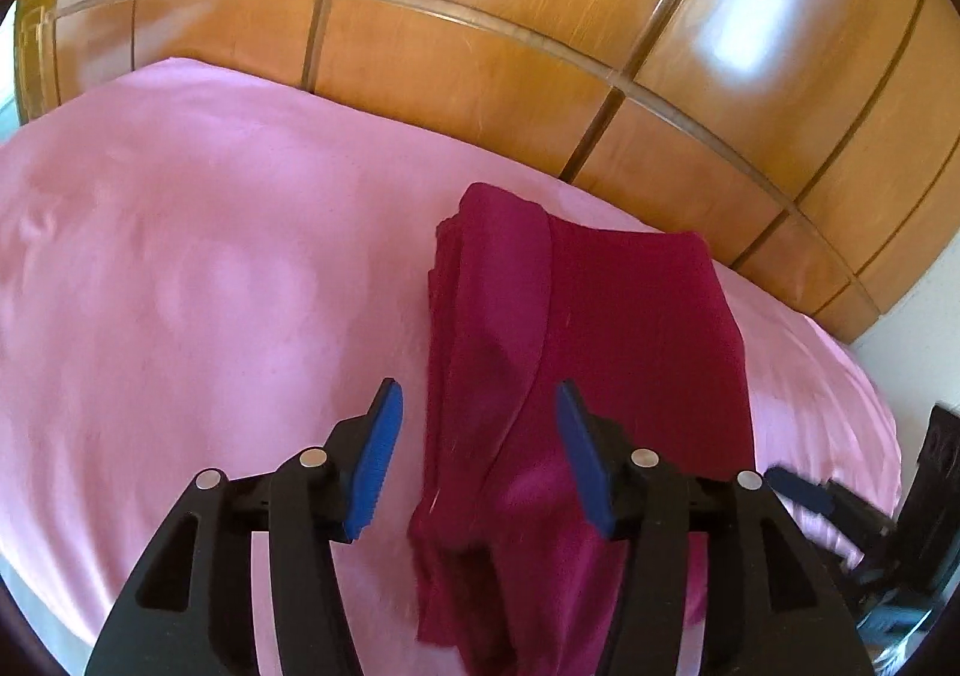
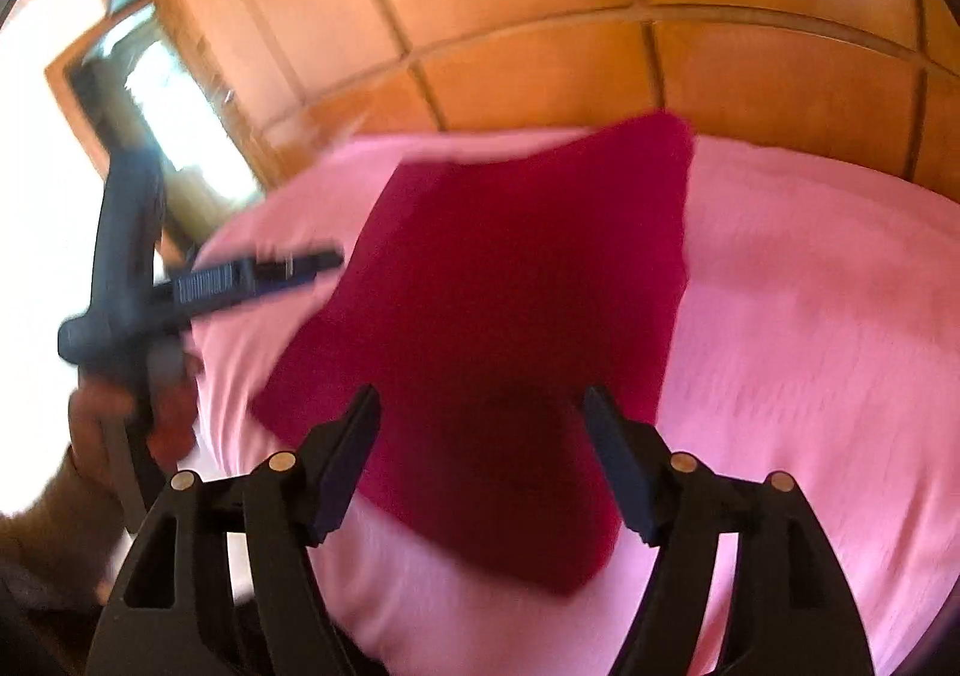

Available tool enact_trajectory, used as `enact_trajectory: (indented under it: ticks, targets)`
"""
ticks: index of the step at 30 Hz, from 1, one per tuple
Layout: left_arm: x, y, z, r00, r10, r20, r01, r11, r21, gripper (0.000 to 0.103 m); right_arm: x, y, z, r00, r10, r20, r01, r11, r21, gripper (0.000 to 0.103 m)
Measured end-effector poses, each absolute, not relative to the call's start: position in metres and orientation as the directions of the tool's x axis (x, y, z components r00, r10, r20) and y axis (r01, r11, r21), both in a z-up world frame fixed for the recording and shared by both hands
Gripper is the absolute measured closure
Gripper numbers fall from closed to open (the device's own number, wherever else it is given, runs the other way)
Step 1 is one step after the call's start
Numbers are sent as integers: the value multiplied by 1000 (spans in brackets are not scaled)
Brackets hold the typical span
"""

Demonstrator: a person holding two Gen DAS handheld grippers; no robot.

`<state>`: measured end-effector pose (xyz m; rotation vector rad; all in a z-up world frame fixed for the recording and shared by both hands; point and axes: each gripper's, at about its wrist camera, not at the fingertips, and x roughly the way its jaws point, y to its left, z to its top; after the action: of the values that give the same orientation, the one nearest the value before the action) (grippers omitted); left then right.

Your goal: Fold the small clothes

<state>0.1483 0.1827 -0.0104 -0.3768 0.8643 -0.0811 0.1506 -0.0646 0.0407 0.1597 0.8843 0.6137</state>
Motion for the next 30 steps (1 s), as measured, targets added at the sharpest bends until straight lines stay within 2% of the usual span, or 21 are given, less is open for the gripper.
enact_trajectory:
  ticks: [8,11,13,15,21,30]
  targets:
    - [187,171,-35,594,-169,-787,-112,951,-289,51,245,-47,30,490,503,-712,-335,863,379,32]
    - [188,174,-49,597,-179,-782,-109,948,-300,48,272,-41,8,473,417,-776,-295,905,306,32]
    - [188,176,-55,607,-176,-775,-102,950,-296,46,286,-41,-13,432,400,-808,-263,913,312,30]
    - [184,178,-56,611,-193,-768,-98,944,-316,46,290,-48,-22,424,424,-800,-257,904,342,23]
    - [173,166,-42,642,-130,-755,-65,973,-223,46,285,-62,-25,438,473,-764,-253,881,400,18]
    - [156,171,-31,664,-122,-738,-54,976,-209,46,278,-72,-22,448,504,-739,-254,864,435,5]
